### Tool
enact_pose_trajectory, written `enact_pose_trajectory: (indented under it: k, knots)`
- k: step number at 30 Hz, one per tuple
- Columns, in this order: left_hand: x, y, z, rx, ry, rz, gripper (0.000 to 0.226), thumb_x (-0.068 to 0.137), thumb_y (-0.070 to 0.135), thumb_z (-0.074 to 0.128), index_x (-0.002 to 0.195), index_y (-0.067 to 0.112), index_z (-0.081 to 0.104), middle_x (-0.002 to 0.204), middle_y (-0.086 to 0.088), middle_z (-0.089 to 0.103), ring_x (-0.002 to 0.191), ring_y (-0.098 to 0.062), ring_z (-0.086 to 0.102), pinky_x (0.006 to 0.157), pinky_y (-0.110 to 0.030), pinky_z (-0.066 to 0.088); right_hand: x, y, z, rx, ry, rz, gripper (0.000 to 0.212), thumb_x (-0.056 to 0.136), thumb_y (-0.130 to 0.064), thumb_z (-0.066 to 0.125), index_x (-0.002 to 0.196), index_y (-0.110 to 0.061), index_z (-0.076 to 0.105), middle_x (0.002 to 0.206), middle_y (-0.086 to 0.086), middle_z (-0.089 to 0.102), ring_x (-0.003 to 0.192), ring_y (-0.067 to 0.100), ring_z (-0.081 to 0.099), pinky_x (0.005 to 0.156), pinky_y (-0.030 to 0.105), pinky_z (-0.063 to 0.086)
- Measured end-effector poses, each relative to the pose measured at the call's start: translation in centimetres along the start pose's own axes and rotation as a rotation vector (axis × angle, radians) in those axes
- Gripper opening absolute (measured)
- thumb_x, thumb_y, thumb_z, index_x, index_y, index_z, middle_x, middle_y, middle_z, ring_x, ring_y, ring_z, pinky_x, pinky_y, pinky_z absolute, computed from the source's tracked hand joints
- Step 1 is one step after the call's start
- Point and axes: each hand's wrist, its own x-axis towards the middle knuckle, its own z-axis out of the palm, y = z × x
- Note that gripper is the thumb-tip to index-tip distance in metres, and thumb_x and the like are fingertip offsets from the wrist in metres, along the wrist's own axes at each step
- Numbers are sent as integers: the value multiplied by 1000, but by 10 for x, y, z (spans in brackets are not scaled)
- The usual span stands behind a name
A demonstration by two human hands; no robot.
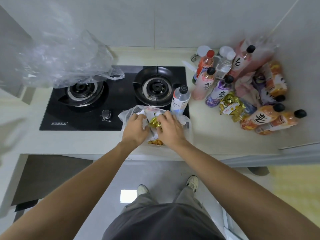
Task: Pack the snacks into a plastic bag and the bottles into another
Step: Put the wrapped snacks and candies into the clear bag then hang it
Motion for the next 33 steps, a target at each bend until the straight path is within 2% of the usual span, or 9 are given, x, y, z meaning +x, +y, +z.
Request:
enact_pose_trajectory:
  k: [3,7,12,15,21,25,28,31,33]
  knots:
    - [1,24,-2,65,65,130,44,92,20,61,135,16,55,132,-6,55,125,-27,48,103,-40,45,-5,7,-15,21,105,-19,17,91,-18,62,107,-14,58,110,5,49,106,27,51,78,43,52]
    - [0,64,3,39,135,326,28,92,18,58,120,20,57,114,2,57,106,-19,54,77,-36,50,-16,38,-35,14,265,-31,7,93,-18,54,97,-13,57,102,4,51,97,25,51,80,42,49]
    - [1,119,33,43,68,537,23,96,23,53,118,19,56,105,4,59,90,-20,58,65,-34,48,-32,103,-59,-5,334,97,11,92,-18,50,100,-14,57,104,3,51,100,24,51,84,41,48]
    - [7,153,59,41,-4,612,25,97,25,51,121,19,55,109,3,59,92,-22,60,69,-38,52,-39,149,-68,-51,301,244,21,87,-15,55,108,-11,57,113,8,52,107,28,52,87,44,49]
    - [43,213,110,156,-89,645,41,92,25,52,131,13,53,125,-6,54,111,-27,54,85,-44,53,-43,227,-82,-51,118,462,58,79,-10,67,133,-8,47,135,16,46,126,37,45,102,50,45]
    - [72,248,138,193,-178,675,55,89,17,59,142,8,48,139,-10,50,125,-30,50,95,-46,51,-32,258,-78,-15,18,464,69,82,-9,66,145,-4,39,153,22,35,143,42,33,115,51,36]
    - [88,268,160,245,-240,691,66,87,15,63,149,4,41,152,-12,41,135,-33,45,103,-46,49,-21,277,-65,30,23,474,74,89,-13,57,156,2,28,160,30,26,152,45,23,123,54,27]
    - [106,283,178,290,-284,637,76,88,16,63,156,7,30,161,-11,30,146,-32,33,113,-45,41,-12,299,-47,25,7,489,78,93,-41,25,159,1,21,164,30,23,155,44,18,125,55,21]
    - [117,291,186,311,-295,584,76,89,16,62,157,8,28,163,-10,27,149,-31,29,116,-46,38,-8,306,-43,18,-41,483,76,96,-40,25,161,0,17,166,29,18,156,44,13,127,55,15]
